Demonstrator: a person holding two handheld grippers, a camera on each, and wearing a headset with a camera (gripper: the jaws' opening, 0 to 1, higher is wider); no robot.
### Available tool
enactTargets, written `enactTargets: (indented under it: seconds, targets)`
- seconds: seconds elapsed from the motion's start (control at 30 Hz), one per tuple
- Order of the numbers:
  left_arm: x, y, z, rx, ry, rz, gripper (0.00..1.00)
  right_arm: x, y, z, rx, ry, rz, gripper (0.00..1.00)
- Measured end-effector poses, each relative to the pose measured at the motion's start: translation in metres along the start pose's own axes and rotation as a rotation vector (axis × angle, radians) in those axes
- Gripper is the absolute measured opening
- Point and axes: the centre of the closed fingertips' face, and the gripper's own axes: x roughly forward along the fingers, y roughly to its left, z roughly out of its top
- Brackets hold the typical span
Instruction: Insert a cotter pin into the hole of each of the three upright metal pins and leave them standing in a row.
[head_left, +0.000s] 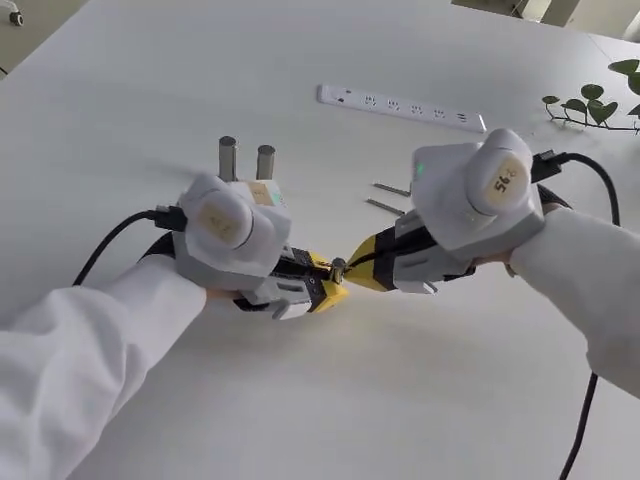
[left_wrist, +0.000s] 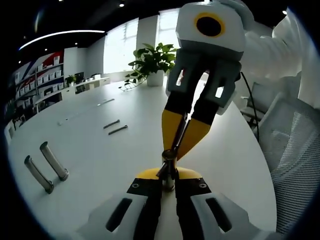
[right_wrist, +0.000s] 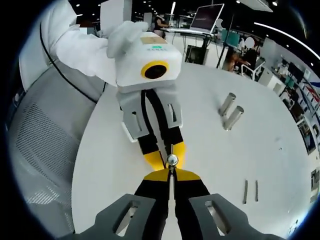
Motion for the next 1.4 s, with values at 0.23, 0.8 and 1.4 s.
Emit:
enactTargets:
  seconds: [0.23, 0.8, 1.4]
  targets:
    - [0.001, 0.003, -0.002, -0.016, 0.013, 0.009, 0.07, 0.0, -0.001, 0.001, 0.0, 0.021, -0.002, 0.0]
    - [-0.016, 0.004, -0.012, -0.015, 0.022, 0.002, 0.41, 0.003, -0.005, 0.001, 0.04, 0.017, -0.039, 0.22]
    - [-0.08, 0.001, -0.025, -0.177, -0.068, 0.021, 0.99, 0.003, 0.004, 0.004, 0.164, -0.052, -0.026, 0.21]
